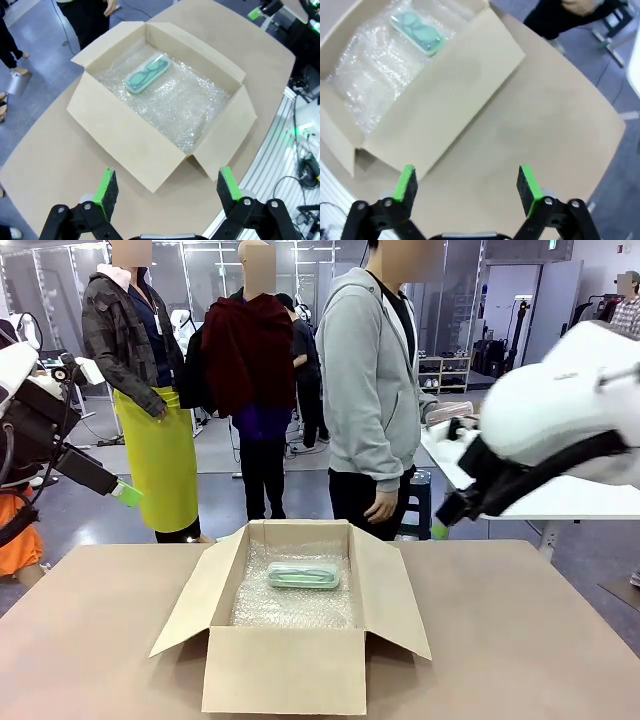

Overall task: Pack the glasses set securely to prepare it for shipping.
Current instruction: Put the Glasses case from the right side of the table into the Package Box.

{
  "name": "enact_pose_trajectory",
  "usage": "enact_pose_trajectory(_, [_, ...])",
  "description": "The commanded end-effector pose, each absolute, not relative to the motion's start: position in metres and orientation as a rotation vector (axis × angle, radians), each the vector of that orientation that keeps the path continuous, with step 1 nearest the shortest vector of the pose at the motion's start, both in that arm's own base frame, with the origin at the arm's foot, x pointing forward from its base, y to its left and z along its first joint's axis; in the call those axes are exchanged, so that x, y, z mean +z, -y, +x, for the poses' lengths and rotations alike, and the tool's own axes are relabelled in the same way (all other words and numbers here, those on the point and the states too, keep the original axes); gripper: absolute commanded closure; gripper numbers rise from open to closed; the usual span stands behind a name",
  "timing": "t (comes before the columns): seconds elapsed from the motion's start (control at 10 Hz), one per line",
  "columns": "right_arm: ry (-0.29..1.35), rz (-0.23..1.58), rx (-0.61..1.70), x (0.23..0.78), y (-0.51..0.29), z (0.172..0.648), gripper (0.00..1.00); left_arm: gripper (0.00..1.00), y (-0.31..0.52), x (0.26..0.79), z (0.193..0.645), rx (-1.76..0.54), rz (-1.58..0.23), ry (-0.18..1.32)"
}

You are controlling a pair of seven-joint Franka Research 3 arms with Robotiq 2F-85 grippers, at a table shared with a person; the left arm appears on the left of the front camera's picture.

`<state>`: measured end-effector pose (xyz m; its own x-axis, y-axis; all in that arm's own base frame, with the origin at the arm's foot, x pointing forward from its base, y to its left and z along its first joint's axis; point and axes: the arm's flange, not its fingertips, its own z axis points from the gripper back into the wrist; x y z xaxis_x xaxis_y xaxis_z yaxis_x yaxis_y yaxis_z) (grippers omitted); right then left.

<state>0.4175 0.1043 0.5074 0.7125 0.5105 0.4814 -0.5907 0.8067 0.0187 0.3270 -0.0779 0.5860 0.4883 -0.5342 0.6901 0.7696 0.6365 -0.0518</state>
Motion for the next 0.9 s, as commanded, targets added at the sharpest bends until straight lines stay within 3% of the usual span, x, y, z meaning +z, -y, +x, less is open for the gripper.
enact_pose_trajectory(0.0, [0.512,0.18,0.554,0.516,-0.086,0.382,0.0,0.0,0.076,0.588,0.327,-0.824,-0.391,0.693])
enact_pose_trajectory(0.3, [0.577,0.21,0.537,0.509,-0.079,0.374,0.0,0.0,0.076,0.588,0.327,-0.824,-0.391,0.693])
enact_pose_trajectory(0.8, [0.538,0.191,0.551,0.519,-0.067,0.377,0.0,0.0,0.076,0.588,0.327,-0.824,-0.391,0.693])
